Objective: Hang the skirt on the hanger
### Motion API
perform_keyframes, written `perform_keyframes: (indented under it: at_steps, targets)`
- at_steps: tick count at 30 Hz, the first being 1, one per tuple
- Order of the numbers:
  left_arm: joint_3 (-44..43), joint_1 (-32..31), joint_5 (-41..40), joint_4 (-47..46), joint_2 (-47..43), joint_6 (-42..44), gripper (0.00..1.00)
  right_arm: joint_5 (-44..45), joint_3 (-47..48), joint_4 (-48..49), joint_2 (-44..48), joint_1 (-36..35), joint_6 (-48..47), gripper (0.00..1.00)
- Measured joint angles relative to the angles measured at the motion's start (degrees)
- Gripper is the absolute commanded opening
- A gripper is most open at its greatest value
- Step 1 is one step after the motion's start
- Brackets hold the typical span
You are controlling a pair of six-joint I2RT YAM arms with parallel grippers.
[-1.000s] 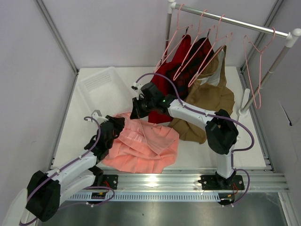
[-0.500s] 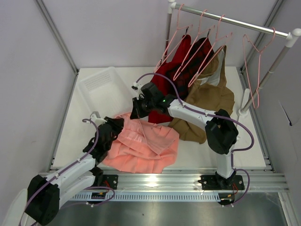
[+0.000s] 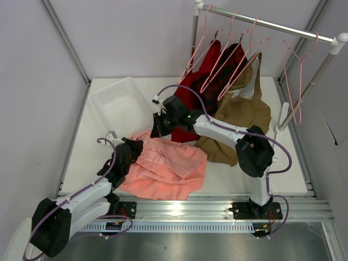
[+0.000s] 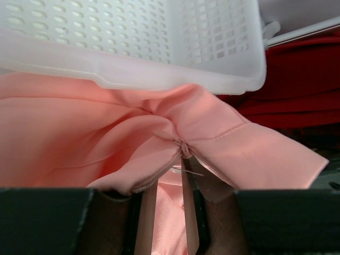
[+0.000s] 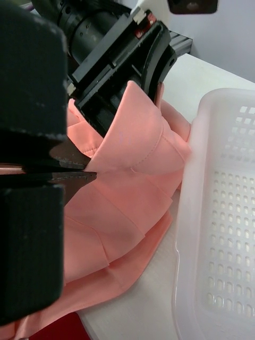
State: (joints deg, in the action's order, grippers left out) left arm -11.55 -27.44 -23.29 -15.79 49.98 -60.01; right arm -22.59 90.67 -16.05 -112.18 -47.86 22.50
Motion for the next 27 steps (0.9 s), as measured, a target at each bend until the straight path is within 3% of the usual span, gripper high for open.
perform_keyframes:
  at_steps: [6,13,21,27]
  targets:
    - [0.0,0.35,-0.02,-0.02,2.19,0.07,0.22,0.0,0.0,0.07,0.0,0.0,0.0,0.0]
    - [-0.04,0.98,0.35,-0.98,1.33,1.46,0.0,0.0,0.0,0.07,0.0,0.0,0.0,0.0]
    - [-1.03,3.28,3.74,2.08,-6.43,3.65,0.0,0.31,0.0,0.02,0.0,0.35,0.0,0.0]
    - [-6.47,3.63,7.8,8.79,-14.45,6.51,0.0,0.42,0.0,0.09,-0.11,1.22,0.04,0.0]
